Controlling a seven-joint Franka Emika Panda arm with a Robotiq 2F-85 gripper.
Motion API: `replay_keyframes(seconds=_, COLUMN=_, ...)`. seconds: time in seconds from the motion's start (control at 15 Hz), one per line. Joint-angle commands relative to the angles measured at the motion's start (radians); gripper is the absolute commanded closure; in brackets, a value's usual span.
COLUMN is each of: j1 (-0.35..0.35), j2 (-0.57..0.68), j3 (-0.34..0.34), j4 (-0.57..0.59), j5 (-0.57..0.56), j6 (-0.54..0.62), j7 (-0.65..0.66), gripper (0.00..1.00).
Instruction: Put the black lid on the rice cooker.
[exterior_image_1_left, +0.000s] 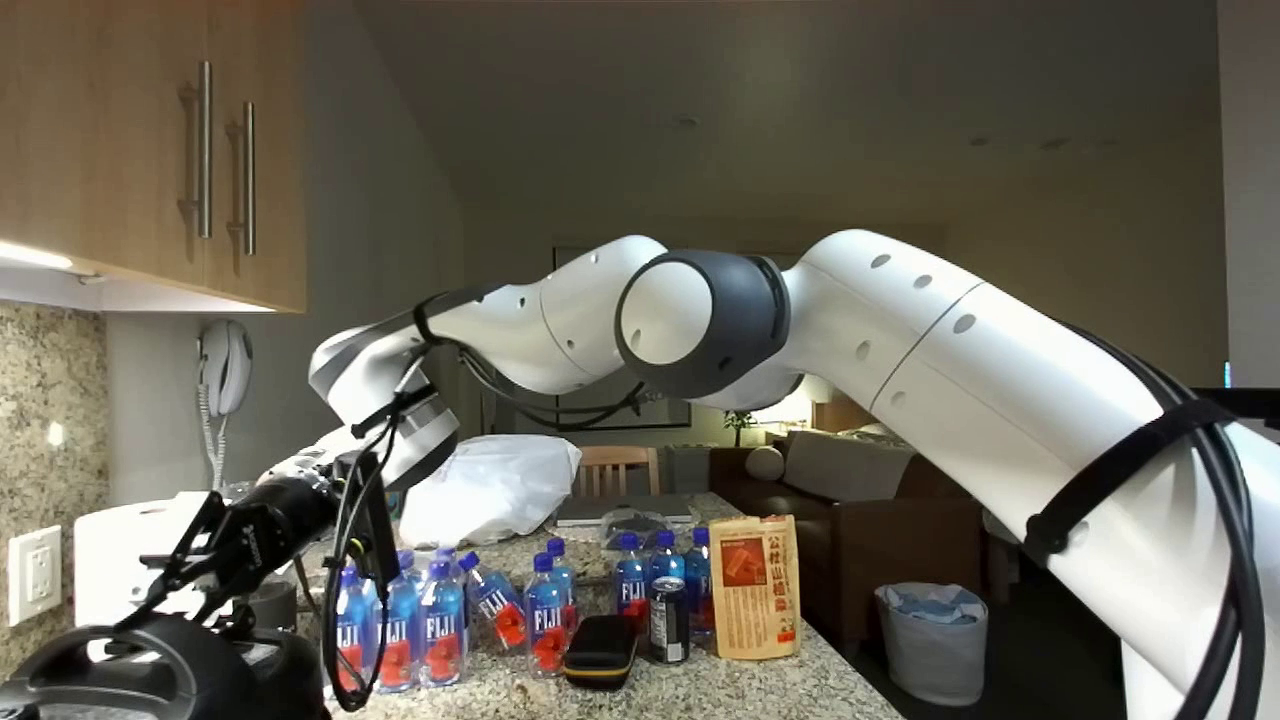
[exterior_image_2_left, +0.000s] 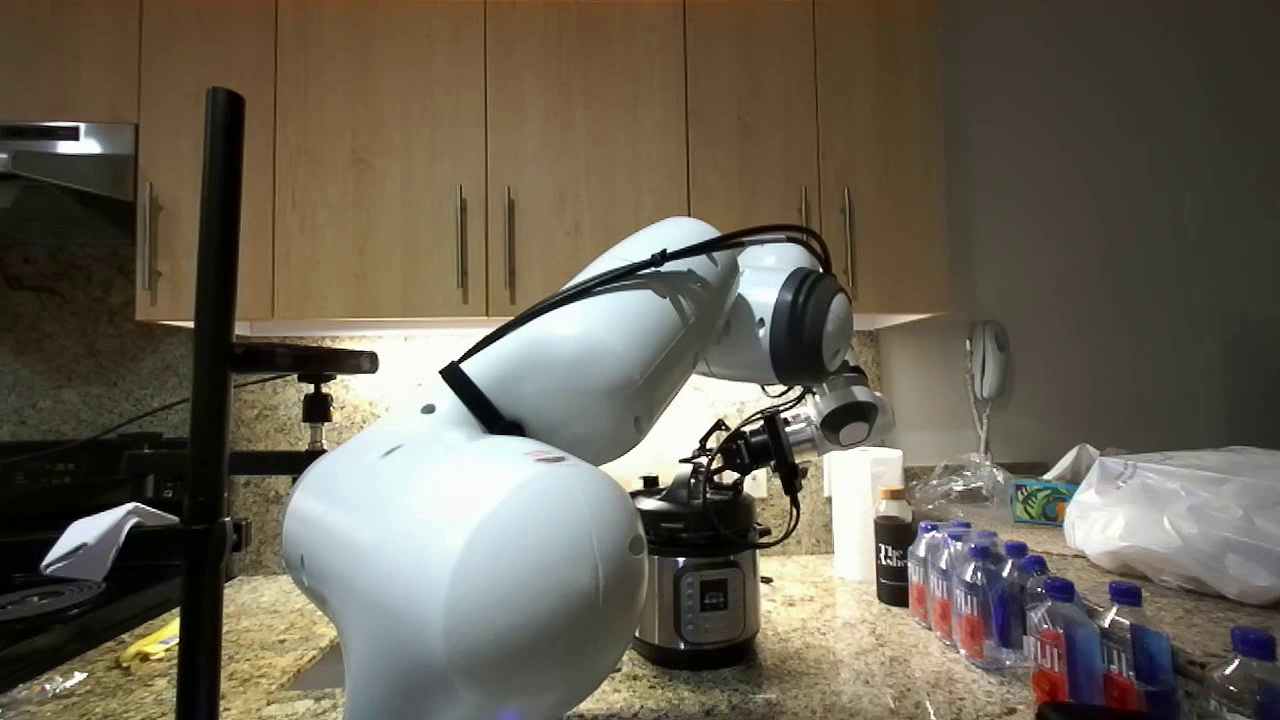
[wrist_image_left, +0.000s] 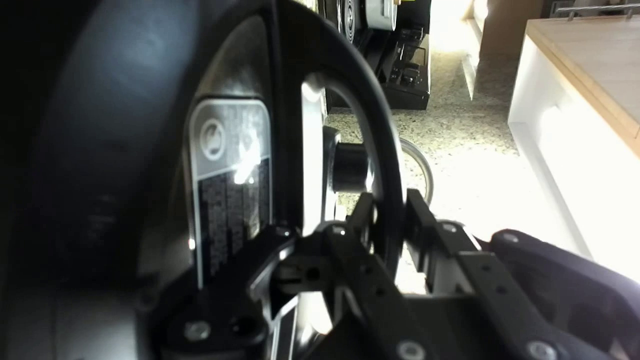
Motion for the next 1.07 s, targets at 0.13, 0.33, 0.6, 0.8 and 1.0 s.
replay_keyframes(seconds=0.13, j1=-0.023, j2=-0.121, j3=0.004, j4=-0.126, j5=-0.032, j6=0.013, j7=-0.087, gripper=0.93)
replay_keyframes(seconds=0.33, j1=-0.026, j2=-0.116, j3=0.003, j4=-0.13, j5=-0.036, j6=-0.001, j7=-0.101, gripper=0.94)
replay_keyframes(seconds=0.6, j1=-0.024, j2=-0.1, j3=0.004, j4=-0.116, j5=-0.038, j6=-0.015, j7=-0.096, gripper=0.56)
replay_keyframes(seconds=0.8, j1=-0.019, j2=-0.104, j3=-0.001, j4=-0.11, j5=-0.059, j6=-0.015, j7=-0.077, gripper=0.44)
replay_keyframes(seconds=1.0, j1=-0.012, j2=-0.122, j3=-0.01, j4=-0.111, j5=-0.076, j6=-0.015, j7=-0.054, gripper=0.26)
